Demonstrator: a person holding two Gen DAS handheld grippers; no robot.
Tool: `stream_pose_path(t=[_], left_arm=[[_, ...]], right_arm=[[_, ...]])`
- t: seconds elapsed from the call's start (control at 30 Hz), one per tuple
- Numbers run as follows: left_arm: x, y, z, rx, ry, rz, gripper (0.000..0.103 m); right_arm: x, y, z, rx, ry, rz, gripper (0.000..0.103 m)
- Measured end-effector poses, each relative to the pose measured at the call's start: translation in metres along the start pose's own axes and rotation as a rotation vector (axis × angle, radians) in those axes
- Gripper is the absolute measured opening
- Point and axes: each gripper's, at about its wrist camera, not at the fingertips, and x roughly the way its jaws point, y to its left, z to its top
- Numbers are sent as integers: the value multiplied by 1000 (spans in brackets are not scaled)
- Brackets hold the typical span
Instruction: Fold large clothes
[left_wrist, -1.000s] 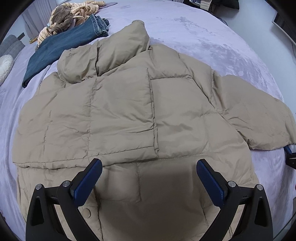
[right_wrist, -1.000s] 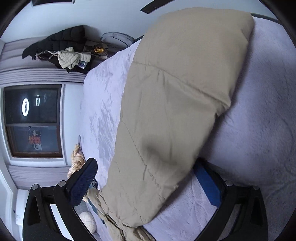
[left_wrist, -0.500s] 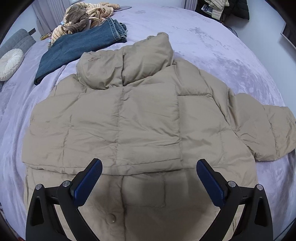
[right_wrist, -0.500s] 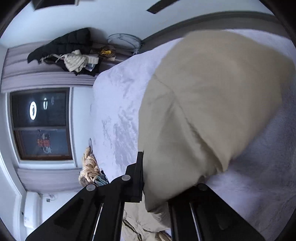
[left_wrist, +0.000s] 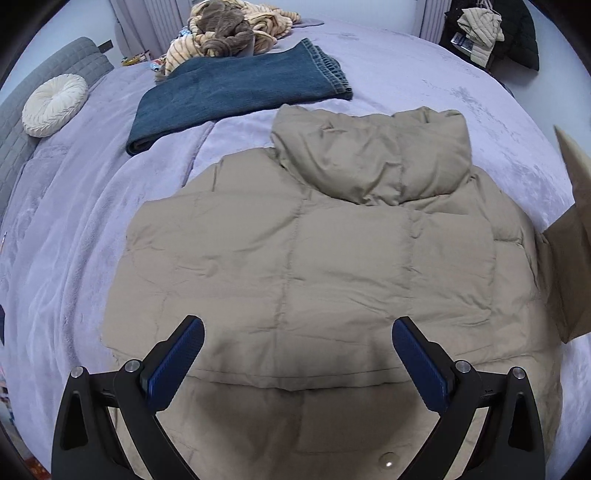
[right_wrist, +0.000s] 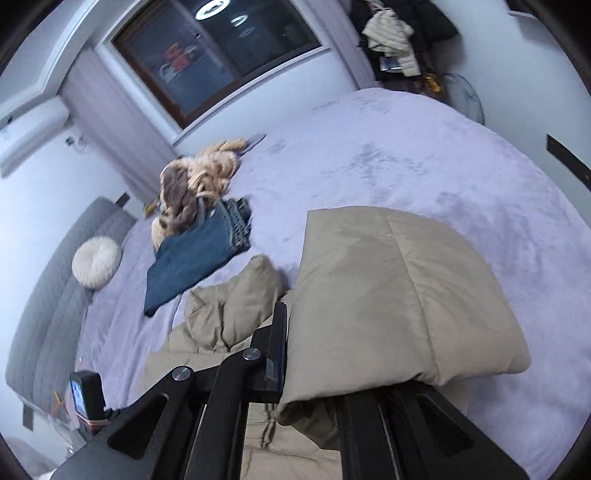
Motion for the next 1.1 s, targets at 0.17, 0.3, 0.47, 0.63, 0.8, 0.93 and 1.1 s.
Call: stream_pose_path(t=[0.17, 0.3, 0.47, 0.63, 0.8, 0.93, 1.1], left_arm=[[14, 28, 0, -24, 16, 17, 102], [25, 35, -3, -27, 31, 0, 102], [33, 37, -2, -30, 36, -32, 102], [34, 39, 4, -26, 25, -45, 102], [38, 41, 7, -27, 25, -41, 102], [38, 45, 7, -33, 29, -44, 102], [39, 58, 9, -54, 25, -42, 102]], right_arm=[[74, 52, -67, -140, 170, -12, 6], [114, 43, -103, -110, 277, -51, 6], [119, 30, -112, -47, 332, -48, 15], [70, 5, -96, 114, 225, 19, 79], [56, -57, -87, 450, 168, 87, 79], [59, -66, -78, 529, 130, 104, 62], [67, -27, -60, 363, 128, 66, 19]])
